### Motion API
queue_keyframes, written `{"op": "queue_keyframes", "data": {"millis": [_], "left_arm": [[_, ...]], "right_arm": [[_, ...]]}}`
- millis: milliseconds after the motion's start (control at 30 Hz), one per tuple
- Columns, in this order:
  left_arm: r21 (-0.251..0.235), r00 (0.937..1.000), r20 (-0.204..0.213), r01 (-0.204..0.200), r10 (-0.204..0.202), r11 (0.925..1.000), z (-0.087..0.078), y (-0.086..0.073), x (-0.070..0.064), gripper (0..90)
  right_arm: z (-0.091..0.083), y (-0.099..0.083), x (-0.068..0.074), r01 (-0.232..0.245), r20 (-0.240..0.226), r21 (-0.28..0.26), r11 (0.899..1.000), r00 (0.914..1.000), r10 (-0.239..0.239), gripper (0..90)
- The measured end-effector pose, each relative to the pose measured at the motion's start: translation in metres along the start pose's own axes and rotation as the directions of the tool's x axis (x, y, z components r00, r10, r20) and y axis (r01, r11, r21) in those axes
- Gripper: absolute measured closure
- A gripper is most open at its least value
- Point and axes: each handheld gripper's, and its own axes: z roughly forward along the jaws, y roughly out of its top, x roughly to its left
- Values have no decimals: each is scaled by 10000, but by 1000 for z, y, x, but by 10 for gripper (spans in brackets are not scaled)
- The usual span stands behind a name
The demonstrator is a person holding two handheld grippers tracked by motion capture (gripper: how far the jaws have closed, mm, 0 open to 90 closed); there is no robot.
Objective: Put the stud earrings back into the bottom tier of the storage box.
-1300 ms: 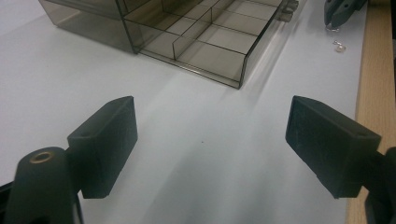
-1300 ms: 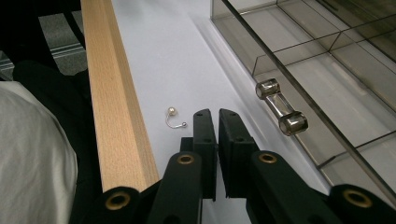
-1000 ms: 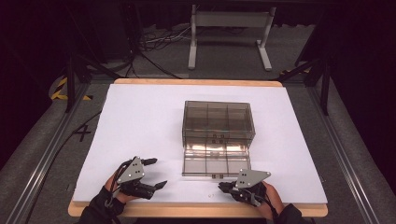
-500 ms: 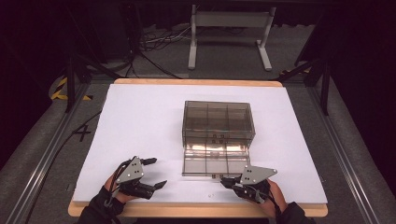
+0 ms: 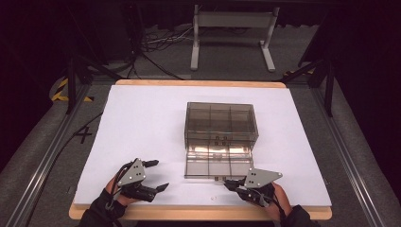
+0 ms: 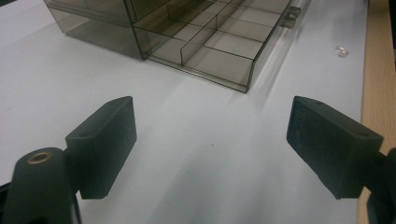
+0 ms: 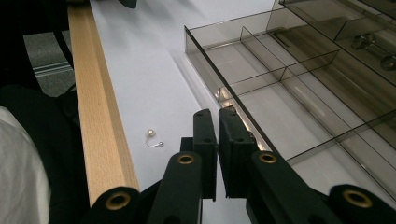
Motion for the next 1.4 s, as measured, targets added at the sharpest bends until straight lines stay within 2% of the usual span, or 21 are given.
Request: {"op": "queue_keyframes", "data": {"millis": [100,267,433,633,933,1400], "left_arm": [[11,10000,0,59,-59,10000,0,0,1,162],[17,10000,32,65,-65,10000,0,0,1,160],[62,9998,24,177,-177,9998,1,0,2,156],[69,9999,44,109,-109,9999,1,0,2,155],[91,9999,41,125,-125,9999,1,0,2,150],[113,9999,74,137,-138,9998,1,0,2,150]], "right_arm": [[0,2,-1,-88,100,-130,9999,9999,89,862],[3,8,-1,31,150,-194,9998,9999,-28,862],[2,17,-5,-11,441,-446,9990,9990,31,862],[1,26,-10,30,613,-636,9980,9981,9,862],[0,32,-16,-95,969,-672,9977,9952,160,862],[7,37,-24,-242,1063,-665,9975,9938,312,862]]}}
